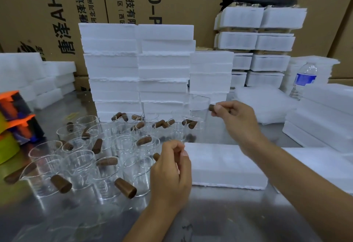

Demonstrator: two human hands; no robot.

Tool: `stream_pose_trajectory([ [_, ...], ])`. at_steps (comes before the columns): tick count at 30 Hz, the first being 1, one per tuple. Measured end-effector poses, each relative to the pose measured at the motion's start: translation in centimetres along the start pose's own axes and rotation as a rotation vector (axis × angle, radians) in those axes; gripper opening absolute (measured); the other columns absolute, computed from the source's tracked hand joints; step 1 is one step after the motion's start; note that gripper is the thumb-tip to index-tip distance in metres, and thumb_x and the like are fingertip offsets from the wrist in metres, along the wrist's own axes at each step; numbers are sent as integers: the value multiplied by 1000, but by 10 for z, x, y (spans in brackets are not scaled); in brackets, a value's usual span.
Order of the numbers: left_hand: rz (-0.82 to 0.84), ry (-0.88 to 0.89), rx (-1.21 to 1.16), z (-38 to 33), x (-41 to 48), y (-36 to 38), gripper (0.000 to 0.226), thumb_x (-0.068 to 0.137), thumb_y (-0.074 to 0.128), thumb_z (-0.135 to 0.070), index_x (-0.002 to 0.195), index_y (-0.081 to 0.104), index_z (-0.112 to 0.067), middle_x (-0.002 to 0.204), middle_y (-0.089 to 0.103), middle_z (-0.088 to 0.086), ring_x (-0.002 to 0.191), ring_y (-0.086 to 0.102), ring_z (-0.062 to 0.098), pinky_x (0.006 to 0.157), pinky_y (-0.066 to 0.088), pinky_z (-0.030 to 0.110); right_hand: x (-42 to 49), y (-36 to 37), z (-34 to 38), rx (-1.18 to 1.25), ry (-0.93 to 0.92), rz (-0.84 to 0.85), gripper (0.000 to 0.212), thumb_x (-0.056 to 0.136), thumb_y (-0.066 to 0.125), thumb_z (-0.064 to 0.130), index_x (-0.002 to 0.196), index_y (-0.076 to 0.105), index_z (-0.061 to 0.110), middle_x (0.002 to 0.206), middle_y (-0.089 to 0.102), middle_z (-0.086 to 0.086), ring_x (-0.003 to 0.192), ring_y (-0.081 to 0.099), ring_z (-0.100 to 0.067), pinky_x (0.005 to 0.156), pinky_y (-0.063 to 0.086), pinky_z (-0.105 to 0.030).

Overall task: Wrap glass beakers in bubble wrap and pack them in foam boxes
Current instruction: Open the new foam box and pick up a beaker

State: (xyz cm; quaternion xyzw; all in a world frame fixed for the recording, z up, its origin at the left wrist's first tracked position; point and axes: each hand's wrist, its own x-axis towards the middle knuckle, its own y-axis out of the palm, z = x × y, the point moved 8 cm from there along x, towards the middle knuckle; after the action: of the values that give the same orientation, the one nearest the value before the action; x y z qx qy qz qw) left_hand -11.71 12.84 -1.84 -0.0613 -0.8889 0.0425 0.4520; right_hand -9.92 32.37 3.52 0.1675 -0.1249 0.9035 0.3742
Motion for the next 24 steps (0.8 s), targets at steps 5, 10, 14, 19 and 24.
stream_pose_trajectory([
  [5,-13,-144,-148,2,12,7,25,88,46,-23,89,45,-48,80,57,-14,64,57,14,56,47,25,-7,-47,-10,147,136,68,13,94,54,21,92,66,18,84,71,7,74,68,2,82,48,-25],
  [10,206,-436,-516,-5,35,61,25,87,57,-48,106,46,-36,106,61,-7,84,66,5,70,55,22,-10,-64,-13,170,139,83,14,94,53,22,96,66,16,89,72,2,80,69,-4,81,48,-26],
  [14,355,-661,-594,-5,34,104,81,58,59,-66,128,47,-29,131,53,-5,108,59,4,84,55,27,-7,-70,-11,151,118,110,14,91,56,23,97,66,16,90,74,5,84,69,-6,80,48,-26],
  [19,290,-765,-778,7,29,123,70,54,67,-55,115,59,-23,108,71,-1,102,67,15,88,53,30,4,-77,-11,70,130,197,15,89,57,25,97,67,16,88,75,4,84,70,-7,82,47,-28],
  [24,137,-838,-879,24,21,123,58,56,66,-49,105,65,-18,96,74,4,96,70,21,76,57,23,42,-81,-23,-95,183,314,21,89,57,38,83,70,23,86,74,11,79,68,-2,77,45,-27],
])
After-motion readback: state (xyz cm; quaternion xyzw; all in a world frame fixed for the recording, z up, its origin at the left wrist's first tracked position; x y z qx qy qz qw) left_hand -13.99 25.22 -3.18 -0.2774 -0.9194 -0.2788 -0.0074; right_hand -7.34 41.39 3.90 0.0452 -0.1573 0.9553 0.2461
